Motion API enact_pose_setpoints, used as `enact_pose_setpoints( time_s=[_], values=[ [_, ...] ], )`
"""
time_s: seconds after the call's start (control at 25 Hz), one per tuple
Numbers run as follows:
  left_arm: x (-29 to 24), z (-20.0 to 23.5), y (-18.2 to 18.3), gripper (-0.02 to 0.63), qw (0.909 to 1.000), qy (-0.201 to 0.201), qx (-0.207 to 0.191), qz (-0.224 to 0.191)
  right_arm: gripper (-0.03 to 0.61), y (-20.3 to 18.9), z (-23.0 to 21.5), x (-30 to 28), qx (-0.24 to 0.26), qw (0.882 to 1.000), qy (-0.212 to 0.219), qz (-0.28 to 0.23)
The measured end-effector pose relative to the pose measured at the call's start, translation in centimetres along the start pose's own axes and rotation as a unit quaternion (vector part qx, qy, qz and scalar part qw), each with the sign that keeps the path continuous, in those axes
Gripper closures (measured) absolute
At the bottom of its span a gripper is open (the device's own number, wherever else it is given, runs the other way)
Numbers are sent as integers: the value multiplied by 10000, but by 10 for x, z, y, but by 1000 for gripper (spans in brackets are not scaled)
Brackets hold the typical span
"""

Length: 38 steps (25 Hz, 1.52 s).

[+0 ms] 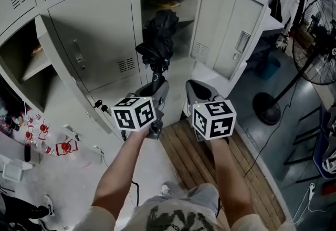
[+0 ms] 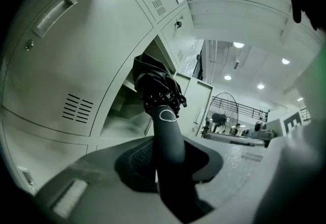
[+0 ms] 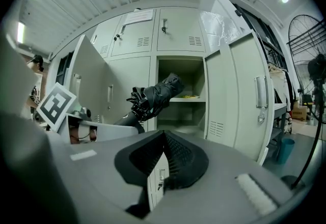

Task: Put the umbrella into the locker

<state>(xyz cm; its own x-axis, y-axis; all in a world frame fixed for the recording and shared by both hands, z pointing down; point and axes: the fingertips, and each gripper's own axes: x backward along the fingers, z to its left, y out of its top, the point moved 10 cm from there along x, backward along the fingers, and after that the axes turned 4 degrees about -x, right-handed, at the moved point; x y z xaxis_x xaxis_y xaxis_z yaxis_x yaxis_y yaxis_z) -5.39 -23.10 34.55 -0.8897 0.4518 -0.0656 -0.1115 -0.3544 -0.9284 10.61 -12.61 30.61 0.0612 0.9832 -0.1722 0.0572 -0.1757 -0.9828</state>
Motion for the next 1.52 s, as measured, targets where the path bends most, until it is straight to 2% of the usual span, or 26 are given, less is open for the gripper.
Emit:
enact_pose_setpoints(
  time_s=[0.24,0.68,1.12,1.52],
  values=[
    [-5,-4,0,500,10000,86,-21,-10,580,10,-9,-5,38,9999,114,-97],
    [-21,-17,-22,500,9981,594,131,17,580,25,-53,-22,43,9978,638,-171],
    [-41,-15,-55,499,9944,939,373,317,580,14,-79,-37,-7,9956,937,-47],
    [-80,3,-63,499,9882,1288,618,552,580,2,-103,-58,-38,9923,1229,117]
  ],
)
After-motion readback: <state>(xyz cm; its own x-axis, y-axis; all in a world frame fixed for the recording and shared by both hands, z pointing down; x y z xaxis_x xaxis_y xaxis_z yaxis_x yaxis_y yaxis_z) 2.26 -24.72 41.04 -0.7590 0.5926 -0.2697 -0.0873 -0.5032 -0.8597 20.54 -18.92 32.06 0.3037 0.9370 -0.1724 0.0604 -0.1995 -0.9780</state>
